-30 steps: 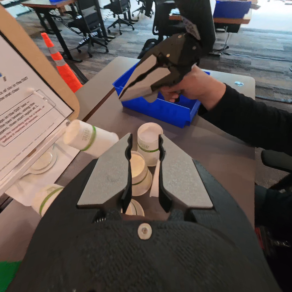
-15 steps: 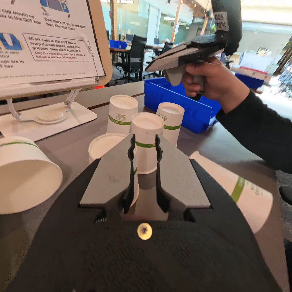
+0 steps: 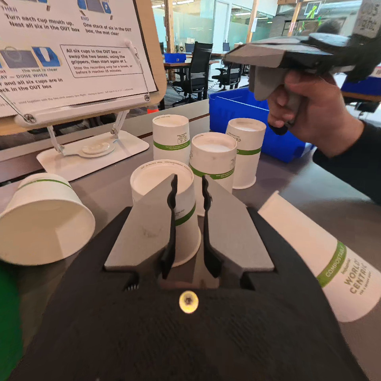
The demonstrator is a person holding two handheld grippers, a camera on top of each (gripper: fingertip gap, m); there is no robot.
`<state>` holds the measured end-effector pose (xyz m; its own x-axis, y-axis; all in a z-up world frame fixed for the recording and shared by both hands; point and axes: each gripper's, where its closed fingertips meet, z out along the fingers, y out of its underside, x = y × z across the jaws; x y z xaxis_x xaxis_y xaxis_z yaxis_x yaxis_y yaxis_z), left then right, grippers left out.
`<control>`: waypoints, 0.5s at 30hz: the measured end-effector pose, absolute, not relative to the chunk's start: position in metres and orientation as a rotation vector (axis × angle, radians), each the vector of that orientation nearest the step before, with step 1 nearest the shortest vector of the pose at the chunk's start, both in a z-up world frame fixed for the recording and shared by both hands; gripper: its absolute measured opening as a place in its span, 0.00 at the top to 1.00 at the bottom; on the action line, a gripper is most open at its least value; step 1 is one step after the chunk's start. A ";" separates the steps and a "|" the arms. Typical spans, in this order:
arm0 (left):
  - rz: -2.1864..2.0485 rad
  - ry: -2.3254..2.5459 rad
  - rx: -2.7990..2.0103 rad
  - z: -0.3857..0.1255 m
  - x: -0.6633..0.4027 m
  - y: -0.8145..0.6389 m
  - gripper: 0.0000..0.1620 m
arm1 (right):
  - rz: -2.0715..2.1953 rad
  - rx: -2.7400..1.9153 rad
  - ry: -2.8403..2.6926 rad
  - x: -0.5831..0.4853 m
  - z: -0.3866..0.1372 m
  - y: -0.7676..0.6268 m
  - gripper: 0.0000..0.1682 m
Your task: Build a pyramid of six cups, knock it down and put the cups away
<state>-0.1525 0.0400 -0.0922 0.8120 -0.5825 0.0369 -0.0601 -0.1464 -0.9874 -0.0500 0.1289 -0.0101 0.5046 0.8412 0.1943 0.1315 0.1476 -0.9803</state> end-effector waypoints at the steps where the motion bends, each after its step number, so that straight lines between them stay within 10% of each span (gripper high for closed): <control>1: -0.459 0.525 -1.667 -0.093 -0.152 0.040 0.86 | 0.629 -1.277 -0.911 -0.043 -0.006 0.123 1.00; 15: -0.293 0.453 -1.567 -0.089 -0.171 0.052 0.86 | 0.470 -1.251 -0.772 -0.011 -0.039 0.094 0.95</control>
